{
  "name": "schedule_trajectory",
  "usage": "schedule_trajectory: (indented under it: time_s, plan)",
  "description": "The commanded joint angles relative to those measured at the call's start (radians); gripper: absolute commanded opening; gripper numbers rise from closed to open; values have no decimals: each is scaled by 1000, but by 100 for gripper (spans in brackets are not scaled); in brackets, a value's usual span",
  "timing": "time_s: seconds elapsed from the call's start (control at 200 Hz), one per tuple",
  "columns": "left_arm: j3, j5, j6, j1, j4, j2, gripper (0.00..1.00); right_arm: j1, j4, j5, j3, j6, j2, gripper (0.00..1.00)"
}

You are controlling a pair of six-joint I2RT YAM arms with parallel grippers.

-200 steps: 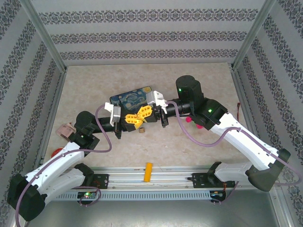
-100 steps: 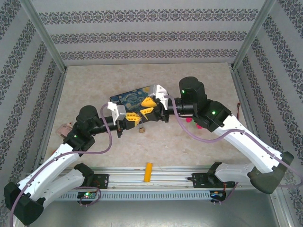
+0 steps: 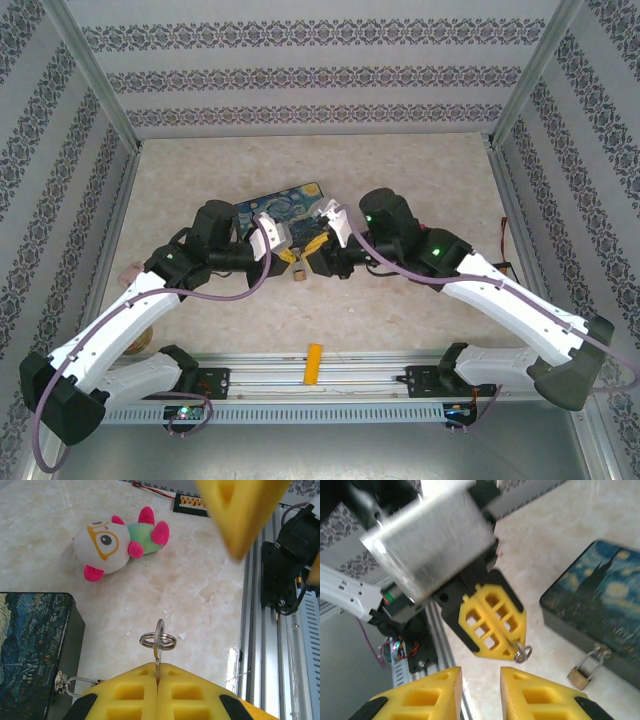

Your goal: Unlock the padlock with the key

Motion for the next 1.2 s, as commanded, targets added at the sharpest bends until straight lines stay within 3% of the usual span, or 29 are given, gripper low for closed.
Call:
schedule_trajectory:
  time_s: [0.0, 0.62, 0.954, 1.094, 1.194]
  plan:
    - [30, 58, 48, -14, -74, -4, 0, 10, 71, -45, -45, 63, -1, 27]
    - [1, 107, 63, -32, -84, -45, 0, -1, 100, -116, -41, 26, 55, 27]
    - [2, 106, 69, -38, -91, -41, 0, -13, 101, -135, -41, 21, 52, 21]
    - [0, 105, 69, -40, -91, -41, 0, -13, 99, -147, -42, 20, 61, 15]
    - [-1, 102, 69, -39, -91, -43, 0, -13, 99, -153, -47, 18, 63, 3]
